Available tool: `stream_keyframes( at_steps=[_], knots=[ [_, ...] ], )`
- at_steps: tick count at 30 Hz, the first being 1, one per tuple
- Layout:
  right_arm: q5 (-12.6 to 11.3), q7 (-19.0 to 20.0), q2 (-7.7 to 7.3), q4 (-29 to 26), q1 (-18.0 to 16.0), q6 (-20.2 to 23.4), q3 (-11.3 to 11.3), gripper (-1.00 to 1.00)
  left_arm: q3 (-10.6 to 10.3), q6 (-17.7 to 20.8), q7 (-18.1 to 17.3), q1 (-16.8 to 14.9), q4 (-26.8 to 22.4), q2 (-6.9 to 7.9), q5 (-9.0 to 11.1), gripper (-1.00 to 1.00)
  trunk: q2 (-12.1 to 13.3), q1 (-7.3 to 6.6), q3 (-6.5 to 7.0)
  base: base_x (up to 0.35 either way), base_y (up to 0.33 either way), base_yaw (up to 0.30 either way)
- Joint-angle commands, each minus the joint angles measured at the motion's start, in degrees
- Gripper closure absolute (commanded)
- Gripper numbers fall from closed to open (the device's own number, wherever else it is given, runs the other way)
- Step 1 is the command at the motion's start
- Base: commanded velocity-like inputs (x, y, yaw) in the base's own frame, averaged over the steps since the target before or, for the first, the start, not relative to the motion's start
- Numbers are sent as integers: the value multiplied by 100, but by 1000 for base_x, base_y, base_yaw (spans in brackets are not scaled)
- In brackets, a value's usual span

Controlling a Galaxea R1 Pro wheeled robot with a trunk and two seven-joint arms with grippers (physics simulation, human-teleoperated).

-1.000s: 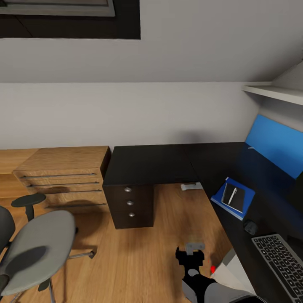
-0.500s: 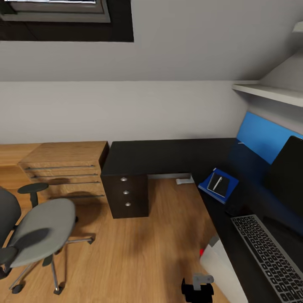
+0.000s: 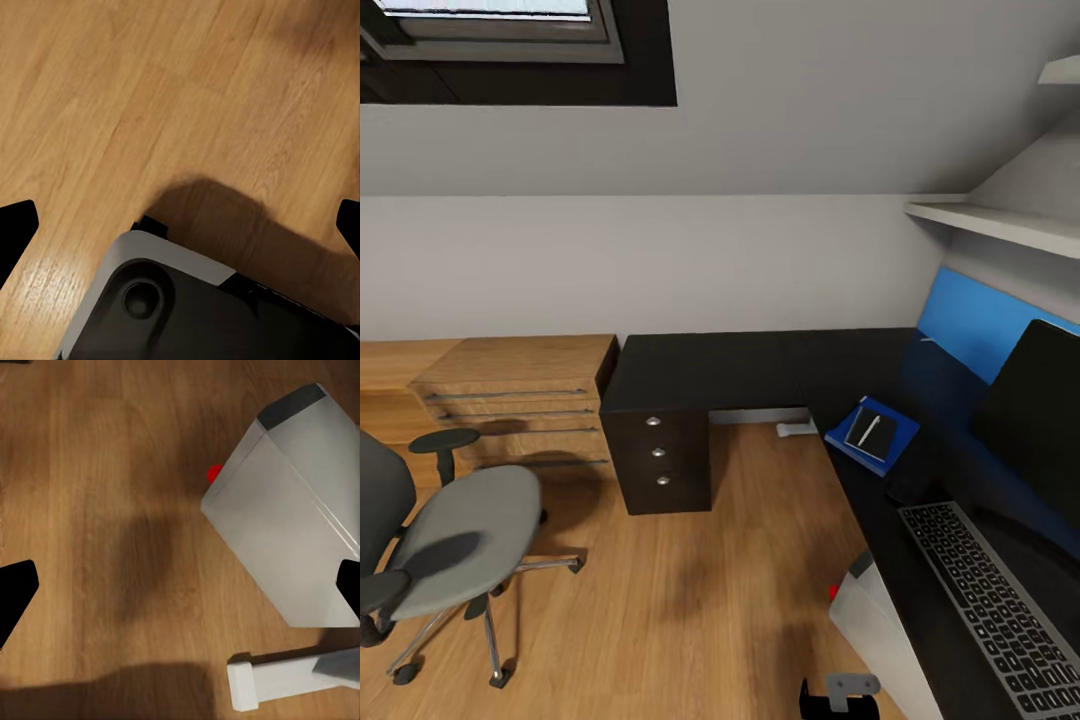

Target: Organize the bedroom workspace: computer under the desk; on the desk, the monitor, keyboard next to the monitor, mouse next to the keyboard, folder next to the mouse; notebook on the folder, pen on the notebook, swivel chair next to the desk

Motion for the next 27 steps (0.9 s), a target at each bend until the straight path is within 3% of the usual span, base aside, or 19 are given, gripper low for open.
stream_keyframes(
  at_steps=[1,11,19,23,27],
  knots=[
    [-1,-39,3,13,4,-29,45,-100,28,-6,-57,-4,12,-3,60,-100,-6,1,1,-2,-1,68],
    [-1,-38,21,21,48,-89,45,-100,40,-6,-38,-3,69,39,68,-100,-6,1,80,0,0,139],
    [-1,-38,13,21,50,-92,38,-100,57,-26,-39,-4,426,209,86,-100,-6,1,114,0,0,237],
    [-25,-38,11,21,52,-97,34,-100,58,-328,-44,-4,551,245,78,-100,-6,1,118,0,0,272],
    [-41,-38,12,21,51,-194,22,-100,53,-393,-47,-4,569,248,73,-100,-6,1,118,0,0,281]
  ],
)
